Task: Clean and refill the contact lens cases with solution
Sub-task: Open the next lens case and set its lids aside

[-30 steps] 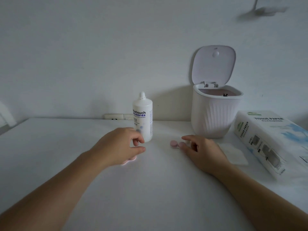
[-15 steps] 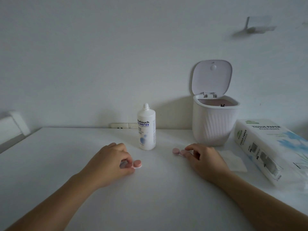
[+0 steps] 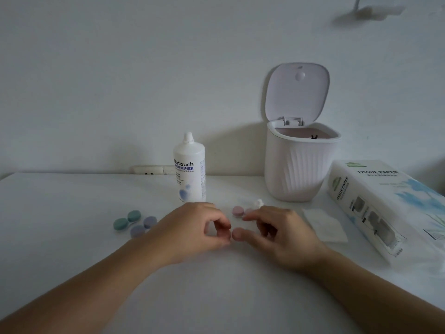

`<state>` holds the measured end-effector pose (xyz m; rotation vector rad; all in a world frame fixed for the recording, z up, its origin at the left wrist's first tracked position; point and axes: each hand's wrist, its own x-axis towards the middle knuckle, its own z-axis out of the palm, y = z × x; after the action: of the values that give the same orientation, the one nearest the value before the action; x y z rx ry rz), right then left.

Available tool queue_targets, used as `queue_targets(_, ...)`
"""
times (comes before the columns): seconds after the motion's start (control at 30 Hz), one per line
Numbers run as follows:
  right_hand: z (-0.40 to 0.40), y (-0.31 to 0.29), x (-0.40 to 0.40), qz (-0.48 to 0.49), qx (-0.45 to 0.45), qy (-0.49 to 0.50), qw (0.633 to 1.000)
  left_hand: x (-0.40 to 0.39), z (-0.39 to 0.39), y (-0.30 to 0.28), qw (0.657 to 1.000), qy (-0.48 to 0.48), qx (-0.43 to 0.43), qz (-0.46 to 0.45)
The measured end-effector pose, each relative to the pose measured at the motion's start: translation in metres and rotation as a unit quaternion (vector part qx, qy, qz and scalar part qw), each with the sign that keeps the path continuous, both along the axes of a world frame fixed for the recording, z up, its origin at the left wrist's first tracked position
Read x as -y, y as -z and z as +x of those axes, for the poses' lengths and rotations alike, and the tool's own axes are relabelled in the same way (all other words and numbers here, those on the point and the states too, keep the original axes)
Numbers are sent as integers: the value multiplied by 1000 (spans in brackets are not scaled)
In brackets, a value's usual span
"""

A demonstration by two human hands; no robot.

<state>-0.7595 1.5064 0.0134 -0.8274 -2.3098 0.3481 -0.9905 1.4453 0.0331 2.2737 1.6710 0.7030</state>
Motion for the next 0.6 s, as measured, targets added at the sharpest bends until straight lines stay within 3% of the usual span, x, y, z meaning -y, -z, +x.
queue_targets(0.3,-2,-3,3,-37,51,-28,998,-5,7,12,999,51,13,-6)
queue_targets(0.6,-2,-1,2,-62,77,-35,994,-8,6,19,996,13,78,-31)
